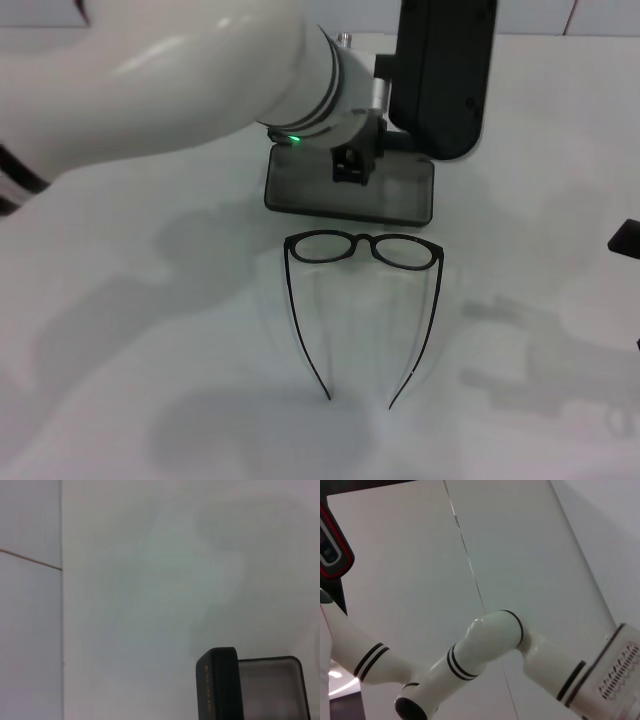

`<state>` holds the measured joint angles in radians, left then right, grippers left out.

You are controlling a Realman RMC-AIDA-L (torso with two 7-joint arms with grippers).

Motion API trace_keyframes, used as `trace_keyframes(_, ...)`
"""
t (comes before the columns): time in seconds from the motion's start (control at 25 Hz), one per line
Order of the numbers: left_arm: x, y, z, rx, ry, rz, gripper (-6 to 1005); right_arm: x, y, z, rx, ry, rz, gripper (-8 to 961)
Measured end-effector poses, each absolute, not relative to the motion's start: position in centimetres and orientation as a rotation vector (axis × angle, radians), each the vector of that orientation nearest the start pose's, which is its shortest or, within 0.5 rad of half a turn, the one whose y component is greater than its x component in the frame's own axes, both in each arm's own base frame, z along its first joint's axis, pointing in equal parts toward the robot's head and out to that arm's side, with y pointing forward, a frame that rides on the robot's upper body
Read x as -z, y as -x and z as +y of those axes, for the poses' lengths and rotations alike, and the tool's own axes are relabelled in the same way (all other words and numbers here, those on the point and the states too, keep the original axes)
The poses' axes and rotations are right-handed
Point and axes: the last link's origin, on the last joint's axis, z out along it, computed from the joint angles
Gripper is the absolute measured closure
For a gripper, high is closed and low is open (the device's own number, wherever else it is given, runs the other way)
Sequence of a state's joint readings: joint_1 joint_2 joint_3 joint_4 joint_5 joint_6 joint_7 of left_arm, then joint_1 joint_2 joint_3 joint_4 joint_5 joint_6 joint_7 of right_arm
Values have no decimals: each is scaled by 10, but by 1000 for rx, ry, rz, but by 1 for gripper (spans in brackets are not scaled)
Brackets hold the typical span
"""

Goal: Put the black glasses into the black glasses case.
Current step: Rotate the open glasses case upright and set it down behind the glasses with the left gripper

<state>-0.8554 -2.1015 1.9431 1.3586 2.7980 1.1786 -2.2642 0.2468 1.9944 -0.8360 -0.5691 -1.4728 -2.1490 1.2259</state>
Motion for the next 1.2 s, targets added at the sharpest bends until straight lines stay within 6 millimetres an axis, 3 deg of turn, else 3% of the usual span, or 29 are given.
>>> trace_keyframes(0.8,102,68,372,-705,2597,509,747,-64,-274,213,-1541,2576,356,203)
trace_keyframes(1.2,101,64,375,-659,2585,506,709,-63,-274,213,-1545,2575,363,211)
